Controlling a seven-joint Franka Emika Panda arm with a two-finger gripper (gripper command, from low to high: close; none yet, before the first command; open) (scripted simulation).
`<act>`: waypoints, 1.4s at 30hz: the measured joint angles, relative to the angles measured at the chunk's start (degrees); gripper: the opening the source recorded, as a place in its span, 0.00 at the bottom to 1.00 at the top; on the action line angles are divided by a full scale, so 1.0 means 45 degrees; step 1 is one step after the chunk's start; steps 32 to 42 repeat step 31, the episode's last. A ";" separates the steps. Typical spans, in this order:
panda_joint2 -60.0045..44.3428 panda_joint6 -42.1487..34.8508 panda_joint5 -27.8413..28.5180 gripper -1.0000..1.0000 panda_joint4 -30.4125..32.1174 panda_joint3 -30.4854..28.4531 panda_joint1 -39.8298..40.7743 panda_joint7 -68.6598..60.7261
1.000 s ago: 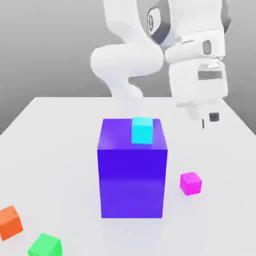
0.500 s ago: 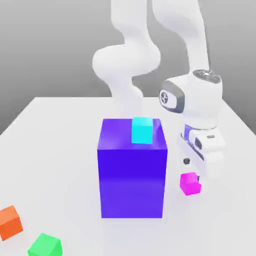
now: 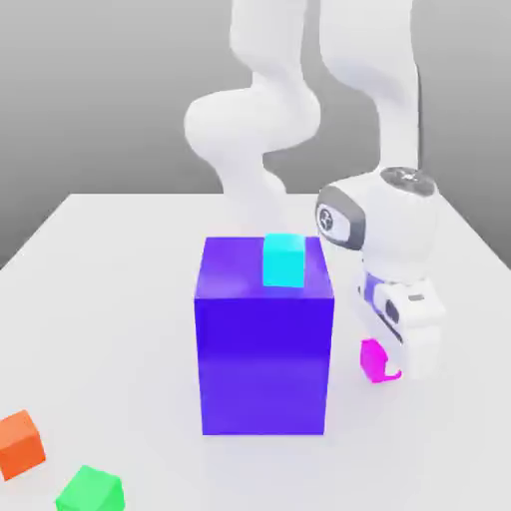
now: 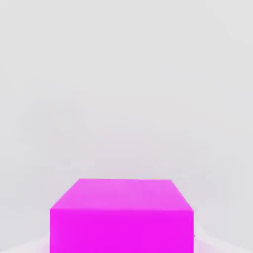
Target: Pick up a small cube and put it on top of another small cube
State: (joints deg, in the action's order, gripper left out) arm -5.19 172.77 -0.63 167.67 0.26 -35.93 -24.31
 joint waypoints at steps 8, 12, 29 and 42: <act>0.1518 -0.2907 -0.0783 0.00 -0.1555 -0.0622 0.1419 0.2418; 0.0872 -0.4060 -0.1460 0.00 -0.3358 -0.1429 0.2737 0.4568; -0.4171 -0.4752 -0.3726 1.00 -0.8394 -0.4574 0.7574 0.9375; -0.4171 -0.4752 -0.3726 1.00 -0.8394 -0.4574 0.7574 0.9375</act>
